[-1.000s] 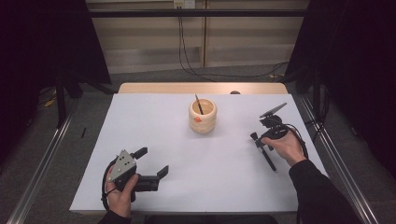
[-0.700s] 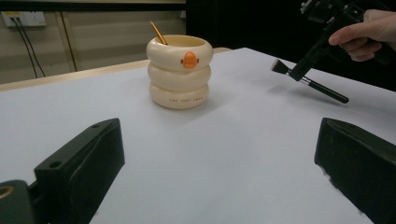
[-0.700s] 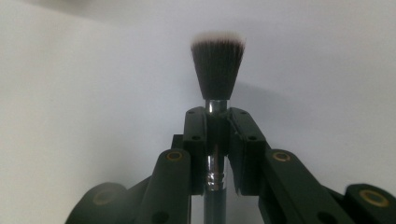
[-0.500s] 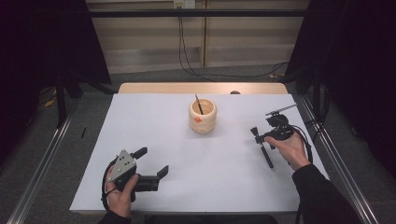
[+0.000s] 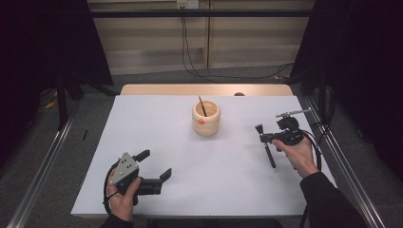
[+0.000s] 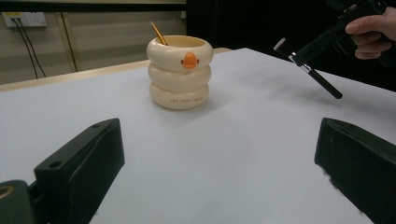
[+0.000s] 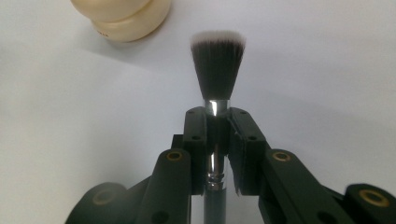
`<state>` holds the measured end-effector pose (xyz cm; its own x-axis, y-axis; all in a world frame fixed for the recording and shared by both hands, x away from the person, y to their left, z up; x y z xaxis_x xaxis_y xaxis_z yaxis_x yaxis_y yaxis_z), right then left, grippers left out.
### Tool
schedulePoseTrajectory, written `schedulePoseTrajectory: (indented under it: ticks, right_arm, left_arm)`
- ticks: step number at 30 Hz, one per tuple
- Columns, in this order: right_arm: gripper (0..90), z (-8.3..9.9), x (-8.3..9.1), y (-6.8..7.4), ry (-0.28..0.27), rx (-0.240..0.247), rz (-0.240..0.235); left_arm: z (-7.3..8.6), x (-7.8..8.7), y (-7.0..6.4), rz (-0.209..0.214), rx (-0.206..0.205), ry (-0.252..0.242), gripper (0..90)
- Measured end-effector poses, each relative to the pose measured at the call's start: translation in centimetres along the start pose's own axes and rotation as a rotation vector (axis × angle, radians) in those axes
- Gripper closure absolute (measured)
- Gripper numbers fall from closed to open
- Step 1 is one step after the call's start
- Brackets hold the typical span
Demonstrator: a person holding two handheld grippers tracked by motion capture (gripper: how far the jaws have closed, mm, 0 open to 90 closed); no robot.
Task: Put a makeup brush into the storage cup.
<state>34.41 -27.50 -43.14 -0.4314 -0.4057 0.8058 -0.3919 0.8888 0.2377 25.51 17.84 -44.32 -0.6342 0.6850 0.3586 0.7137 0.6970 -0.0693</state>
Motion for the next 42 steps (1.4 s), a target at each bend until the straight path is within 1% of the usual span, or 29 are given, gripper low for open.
schedulePoseTrajectory:
  ticks: [1, 5, 7, 9, 19, 25, 28, 29, 30, 31, 33, 35, 37, 38, 41, 42]
  right_arm:
    - [78.6, 0.1, 0.0, 0.0, -0.009, 0.002, -0.003]
    - [78.6, 0.2, 0.3, 0.2, -0.047, 0.008, -0.016]
    - [78.6, 0.3, 0.4, 0.3, -0.076, 0.023, -0.018]
    - [78.5, 0.3, 0.7, 0.4, -0.102, 0.027, -0.02]
    - [78.6, 0.6, 1.4, 0.6, -0.18, 0.043, -0.038]
    - [78.6, 0.7, 2.0, 0.6, -0.251, 0.054, -0.046]
    - [78.5, 0.8, 2.4, 0.7, -0.271, 0.063, -0.053]
    - [78.5, 0.8, 2.5, 0.7, -0.282, 0.069, -0.06]
    - [78.5, 0.8, 2.7, 0.8, -0.295, 0.074, -0.055]
    - [78.5, 0.8, 2.8, 0.9, -0.311, 0.071, -0.06]
    - [78.5, 0.8, 3.0, 1.0, -0.333, 0.084, -0.061]
    - [78.5, 0.7, 3.1, 1.4, -0.348, 0.11, -0.078]
    - [78.5, 0.7, 3.3, 1.7, -0.36, 0.121, -0.074]
    - [78.5, 0.7, 3.4, 1.8, -0.374, 0.131, -0.082]
    - [78.5, 0.7, 3.8, 2.0, -0.408, 0.14, -0.087]
    - [78.5, 0.7, 4.0, 2.1, -0.422, 0.141, -0.086]
  left_arm:
    - [0.0, 0.0, 0.0, 0.002, 0.004, -0.003, 1.4]
    - [0.0, 0.0, 0.0, 0.0, 0.001, -0.003, 1.4]
    - [0.0, 0.0, 0.0, 0.004, 0.001, -0.004, 1.4]
    - [0.0, 0.0, 0.0, 0.0, 0.002, -0.003, 1.4]
    - [0.0, 0.0, 0.0, 0.001, -0.002, -0.004, 1.3]
    - [0.0, 0.0, 0.0, 0.001, -0.002, -0.003, 1.3]
    - [0.0, 0.0, -0.1, 0.003, 0.001, -0.005, 1.3]
    - [0.0, 0.0, 0.0, 0.003, 0.002, -0.005, 1.3]
    - [0.0, 0.1, 0.0, 0.002, 0.0, -0.003, 1.3]
    - [0.0, 0.1, 0.0, 0.003, -0.001, -0.005, 1.3]
    - [0.0, 0.1, 0.0, -0.003, 0.001, -0.005, 1.3]
    - [0.0, 0.1, 0.0, -0.001, -0.005, -0.006, 1.3]
    - [0.0, 0.1, 0.0, -0.002, -0.005, -0.006, 1.3]
    - [0.0, 0.1, 0.0, -0.002, -0.003, -0.007, 1.3]
    - [0.0, 0.2, 0.0, -0.001, -0.008, -0.004, 1.3]
    - [0.0, 0.2, 0.0, -0.002, -0.003, -0.003, 1.3]
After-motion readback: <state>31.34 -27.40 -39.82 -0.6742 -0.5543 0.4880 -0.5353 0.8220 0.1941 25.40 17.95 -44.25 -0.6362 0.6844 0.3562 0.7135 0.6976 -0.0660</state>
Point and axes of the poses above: each handheld gripper's, and its own axes: x roughly backward along the jaws, z roughly out of its underside, y roughly to its left, the point moved 2 cm from there along -x, roughly forward along the jaws, and after that the axes turned 6 degrees about y, right-handed, at the moved point
